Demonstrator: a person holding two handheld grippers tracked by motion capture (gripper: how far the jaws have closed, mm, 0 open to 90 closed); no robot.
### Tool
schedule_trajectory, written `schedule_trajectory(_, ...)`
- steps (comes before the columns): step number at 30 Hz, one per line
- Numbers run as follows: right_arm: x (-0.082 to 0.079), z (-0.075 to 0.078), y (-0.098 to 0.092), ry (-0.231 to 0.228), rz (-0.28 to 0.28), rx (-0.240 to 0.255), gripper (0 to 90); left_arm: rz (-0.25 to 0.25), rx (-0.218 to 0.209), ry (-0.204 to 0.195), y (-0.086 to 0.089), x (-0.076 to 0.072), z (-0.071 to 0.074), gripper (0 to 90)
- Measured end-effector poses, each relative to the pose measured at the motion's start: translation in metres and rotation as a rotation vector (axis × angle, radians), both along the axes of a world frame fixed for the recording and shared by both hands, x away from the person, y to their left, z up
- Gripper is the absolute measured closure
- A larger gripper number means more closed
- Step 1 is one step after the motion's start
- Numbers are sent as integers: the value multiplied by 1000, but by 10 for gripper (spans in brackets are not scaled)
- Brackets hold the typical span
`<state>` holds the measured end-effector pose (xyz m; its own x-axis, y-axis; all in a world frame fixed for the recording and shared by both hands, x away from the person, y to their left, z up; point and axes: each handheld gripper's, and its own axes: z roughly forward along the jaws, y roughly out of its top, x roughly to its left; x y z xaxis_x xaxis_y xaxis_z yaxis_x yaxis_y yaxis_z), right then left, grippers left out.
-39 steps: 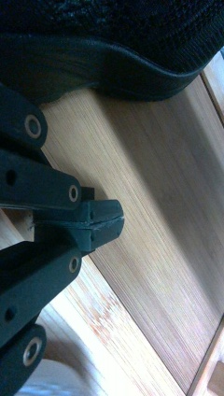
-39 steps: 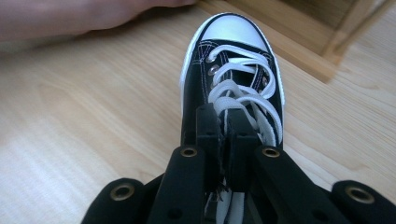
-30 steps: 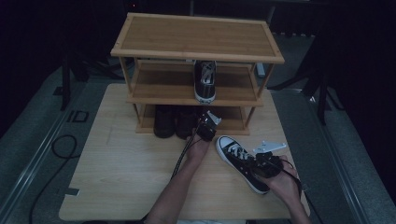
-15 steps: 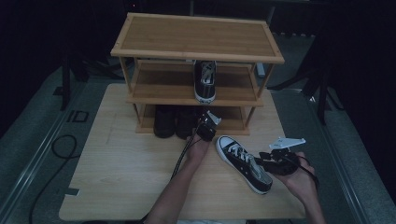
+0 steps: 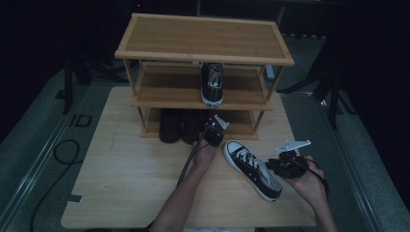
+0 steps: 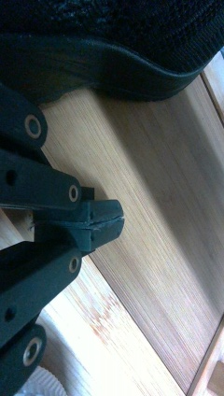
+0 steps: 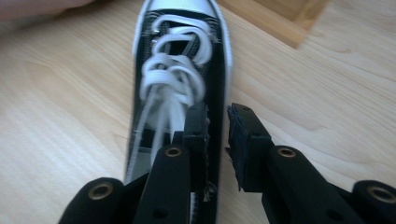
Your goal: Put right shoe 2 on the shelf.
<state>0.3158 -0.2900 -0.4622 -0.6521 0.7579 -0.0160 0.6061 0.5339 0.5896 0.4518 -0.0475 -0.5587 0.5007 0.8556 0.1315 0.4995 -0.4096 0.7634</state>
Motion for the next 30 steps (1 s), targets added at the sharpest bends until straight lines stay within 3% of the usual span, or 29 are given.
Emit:
schedule_trajectory(13, 11, -18, 15, 63, 34, -100, 806, 1, 0, 0, 0, 0, 0, 900)
schedule_trajectory(20, 22, -26, 20, 98, 48, -97, 820, 0, 1, -1, 0, 0, 0, 900)
schedule_trajectory(24, 25, -26, 18, 121, 50, -72, 870, 0, 2, -1, 0, 0, 0, 900)
schedule_trajectory(30, 25, -22, 14, 115, 46, -47, 886, 0, 2, -2, 0, 0, 0, 900)
